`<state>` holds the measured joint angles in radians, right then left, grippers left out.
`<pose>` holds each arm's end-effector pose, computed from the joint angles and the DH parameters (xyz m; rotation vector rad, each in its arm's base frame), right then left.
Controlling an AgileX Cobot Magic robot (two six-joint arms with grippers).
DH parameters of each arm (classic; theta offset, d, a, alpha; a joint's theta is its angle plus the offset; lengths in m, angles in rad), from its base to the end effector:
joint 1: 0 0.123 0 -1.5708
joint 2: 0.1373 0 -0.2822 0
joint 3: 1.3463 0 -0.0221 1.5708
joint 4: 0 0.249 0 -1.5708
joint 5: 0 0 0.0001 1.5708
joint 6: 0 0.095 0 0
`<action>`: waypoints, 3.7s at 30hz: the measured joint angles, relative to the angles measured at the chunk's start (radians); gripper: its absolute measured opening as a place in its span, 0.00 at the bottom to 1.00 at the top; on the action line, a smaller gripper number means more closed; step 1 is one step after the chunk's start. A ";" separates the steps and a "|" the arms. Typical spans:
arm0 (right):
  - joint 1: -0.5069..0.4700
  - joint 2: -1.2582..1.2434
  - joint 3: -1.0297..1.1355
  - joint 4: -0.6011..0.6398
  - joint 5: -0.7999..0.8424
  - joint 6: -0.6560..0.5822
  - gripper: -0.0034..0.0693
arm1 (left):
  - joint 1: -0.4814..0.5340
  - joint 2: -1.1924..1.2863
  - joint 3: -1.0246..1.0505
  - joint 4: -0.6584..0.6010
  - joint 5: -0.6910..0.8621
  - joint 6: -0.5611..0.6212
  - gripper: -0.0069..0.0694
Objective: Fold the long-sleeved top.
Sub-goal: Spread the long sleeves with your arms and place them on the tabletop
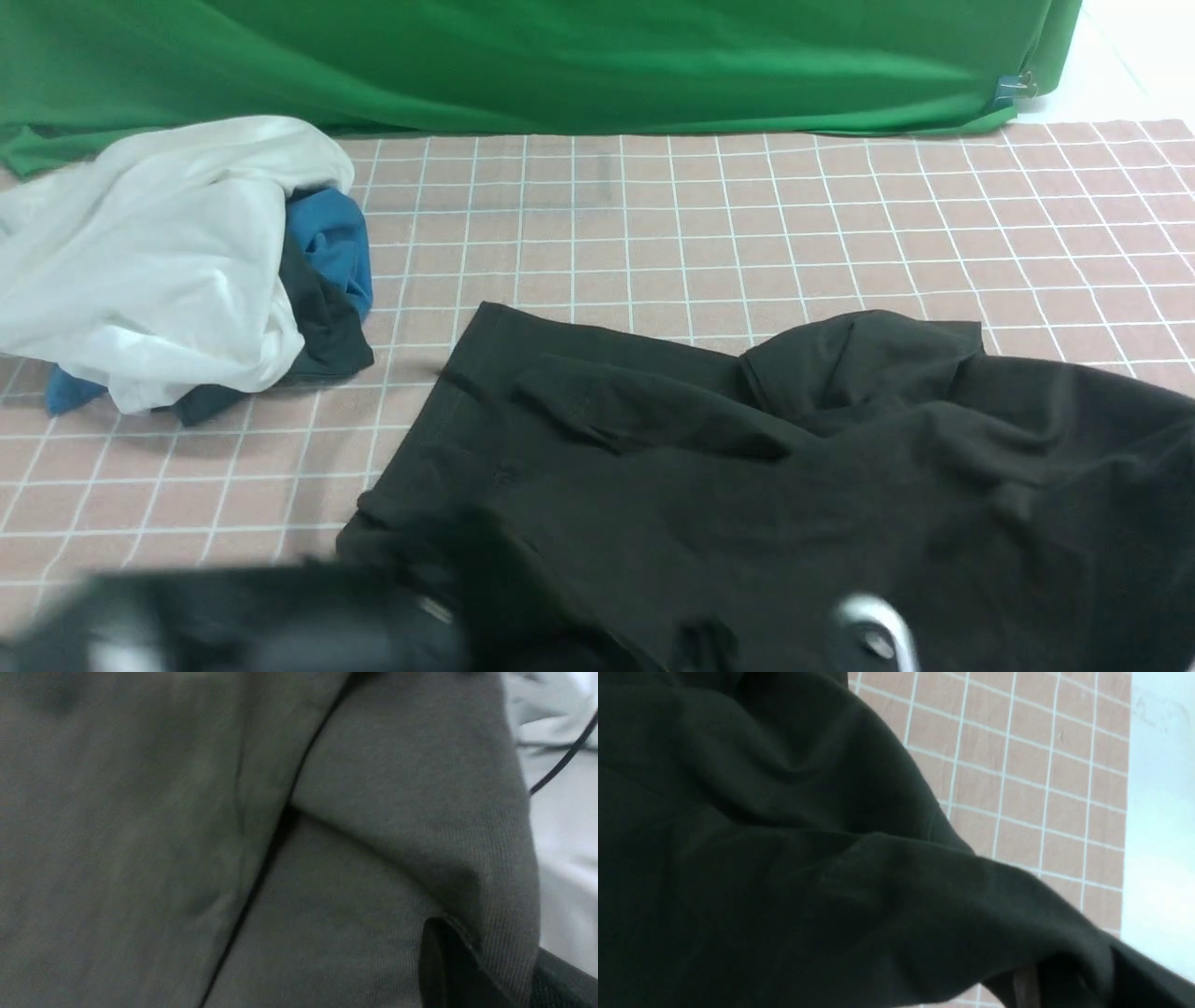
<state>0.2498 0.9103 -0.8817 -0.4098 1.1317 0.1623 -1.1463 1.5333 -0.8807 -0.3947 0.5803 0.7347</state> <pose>0.1549 0.0041 0.3277 -0.2147 2.5413 -0.3927 0.1018 -0.2738 0.2059 1.9654 1.9169 -0.5075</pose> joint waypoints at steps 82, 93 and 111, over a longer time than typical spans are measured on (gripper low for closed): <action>0.000 0.000 0.001 0.103 -0.137 -0.060 0.19 | 0.360 -0.139 0.347 0.330 -0.044 0.594 0.68; 0.000 0.000 0.001 0.123 -0.138 -0.073 0.19 | 0.360 -0.089 0.338 0.416 -0.050 0.493 0.47; 0.000 0.000 0.001 0.150 -0.149 -0.105 0.20 | 0.359 -0.146 0.340 0.290 -0.023 0.500 0.67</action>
<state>0.2498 0.9103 -0.8802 -0.2598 0.9831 0.0577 -0.7873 1.3870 -0.5409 -0.1048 0.5573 1.2352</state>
